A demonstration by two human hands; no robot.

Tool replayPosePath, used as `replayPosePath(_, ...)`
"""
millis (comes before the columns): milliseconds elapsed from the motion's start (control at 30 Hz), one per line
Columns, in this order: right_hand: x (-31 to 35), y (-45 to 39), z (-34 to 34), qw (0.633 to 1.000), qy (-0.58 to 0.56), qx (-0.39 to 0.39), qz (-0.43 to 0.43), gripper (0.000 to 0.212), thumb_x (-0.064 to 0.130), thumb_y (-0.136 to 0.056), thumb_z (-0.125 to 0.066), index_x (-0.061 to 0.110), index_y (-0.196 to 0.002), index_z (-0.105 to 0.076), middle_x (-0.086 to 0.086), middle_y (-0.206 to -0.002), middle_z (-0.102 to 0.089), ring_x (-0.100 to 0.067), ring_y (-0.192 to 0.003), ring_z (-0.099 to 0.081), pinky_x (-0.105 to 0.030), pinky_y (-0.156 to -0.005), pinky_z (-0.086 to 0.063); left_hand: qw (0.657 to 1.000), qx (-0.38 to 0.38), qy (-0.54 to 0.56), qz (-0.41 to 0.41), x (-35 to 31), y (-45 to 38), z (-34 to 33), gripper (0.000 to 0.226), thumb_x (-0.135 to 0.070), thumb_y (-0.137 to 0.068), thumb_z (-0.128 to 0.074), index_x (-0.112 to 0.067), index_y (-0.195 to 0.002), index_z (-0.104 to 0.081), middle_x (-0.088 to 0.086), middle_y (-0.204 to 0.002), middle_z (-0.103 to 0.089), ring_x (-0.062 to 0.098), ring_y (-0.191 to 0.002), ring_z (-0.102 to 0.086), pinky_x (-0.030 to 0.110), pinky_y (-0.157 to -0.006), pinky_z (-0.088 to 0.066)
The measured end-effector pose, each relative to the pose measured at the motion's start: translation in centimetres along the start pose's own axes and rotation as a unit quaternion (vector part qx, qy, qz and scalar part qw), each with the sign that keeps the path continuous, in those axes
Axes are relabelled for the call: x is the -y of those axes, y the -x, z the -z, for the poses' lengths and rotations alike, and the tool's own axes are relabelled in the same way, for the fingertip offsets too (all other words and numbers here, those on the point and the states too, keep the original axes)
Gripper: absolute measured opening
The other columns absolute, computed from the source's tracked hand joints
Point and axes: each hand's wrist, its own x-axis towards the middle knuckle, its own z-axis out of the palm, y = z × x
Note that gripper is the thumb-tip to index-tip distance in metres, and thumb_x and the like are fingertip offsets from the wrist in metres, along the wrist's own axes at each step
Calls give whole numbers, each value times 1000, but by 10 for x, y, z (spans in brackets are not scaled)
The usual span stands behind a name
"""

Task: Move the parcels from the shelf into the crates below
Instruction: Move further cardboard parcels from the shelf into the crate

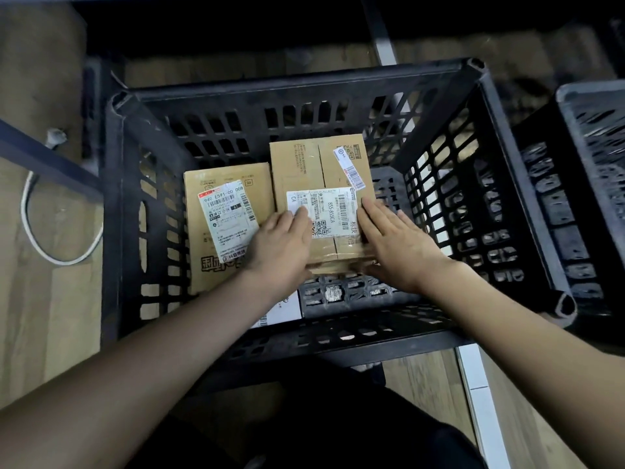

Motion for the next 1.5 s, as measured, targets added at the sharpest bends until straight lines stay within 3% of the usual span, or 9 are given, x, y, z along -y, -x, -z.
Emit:
replayPosePath(133, 1, -11, 3, 1000, -11, -5, -5, 79, 30, -97, -47, 10, -151, 7, -6, -159, 14, -20, -147, 4, -34, -118, 0, 1000, 15, 11, 0, 9, -2, -4, 78, -25, -93, -50, -7, -150, 0, 8, -158, 2, 23, -143, -9, 35, -116, -10)
replayPosePath(333, 4, 4, 18, 1000, 2, 25, -4, 74, 31, -99, -42, 8, -152, 5, -7, -160, 9, -21, -147, 6, -35, -118, 0, 997, 53, 52, 10, 4, 11, 7, 74, -20, -95, -48, -8, -151, -1, 6, -159, 6, 23, -145, -1, 37, -117, -1)
replayPosePath(433, 9, 19, 19, 998, -7, 59, 6, 73, 28, -99, -42, 8, -152, 2, -7, -160, 5, -21, -148, 5, -37, -120, -1, 994, 85, 69, 2, -1, 23, 10, 71, -24, -95, -47, -9, -151, -5, 7, -159, 2, 26, -145, -4, 43, -119, -8)
replayPosePath(633, 13, 27, 14, 992, -13, 124, 7, 76, 31, -99, -43, 10, -152, 6, -6, -160, 10, -22, -148, 4, -37, -120, -4, 989, 126, 72, -24, -3, 28, 9, 76, -36, -91, -51, -8, -150, -11, 9, -159, 5, 22, -146, 6, 40, -117, 6)
replayPosePath(733, 15, 35, 29, 990, -28, 141, -7, 80, 35, -98, -44, 9, -152, 9, -6, -160, 14, -23, -147, 9, -39, -120, -3, 988, 140, 67, 3, -2, 33, 15, 78, -39, -90, -53, -10, -149, -12, 9, -158, 11, 25, -145, 13, 45, -115, 7)
replayPosePath(833, 24, 59, 67, 990, -86, 104, -40, 82, 39, -98, -44, 9, -152, 10, -5, -159, 16, -22, -147, 10, -37, -118, -1, 982, 127, 104, 91, -3, 58, 38, 73, -35, -91, -53, -15, -149, -13, 13, -156, 17, 31, -144, 12, 49, -115, -3)
replayPosePath(1033, 41, 148, 176, 987, -124, 70, -74, 77, 38, -99, -41, 8, -151, 7, -6, -159, 13, -23, -147, 9, -38, -119, -1, 960, 133, 176, 170, -9, 143, 148, 63, -40, -92, -49, -24, -147, -23, 13, -157, 12, 32, -144, 6, 46, -116, -10)
replayPosePath(1267, 50, 276, 335, 979, -172, 25, -108, 78, 37, -96, -48, 11, -152, -1, -5, -160, 6, -23, -147, 6, -41, -120, -4, 957, 65, 223, 175, -2, 242, 344, 55, -41, -95, -45, -22, -144, -28, 10, -157, 11, 28, -144, 6, 43, -116, -16)
replayPosePath(1500, 64, 367, 455, 980, -166, -70, -87, 74, 35, -97, -46, 10, -152, -4, -6, -160, 2, -23, -147, 3, -40, -118, -2, 955, -47, 231, 178, 0, 317, 490, 49, -40, -94, -46, -18, -138, -40, 10, -154, -18, 26, -141, -16, 40, -113, -17)
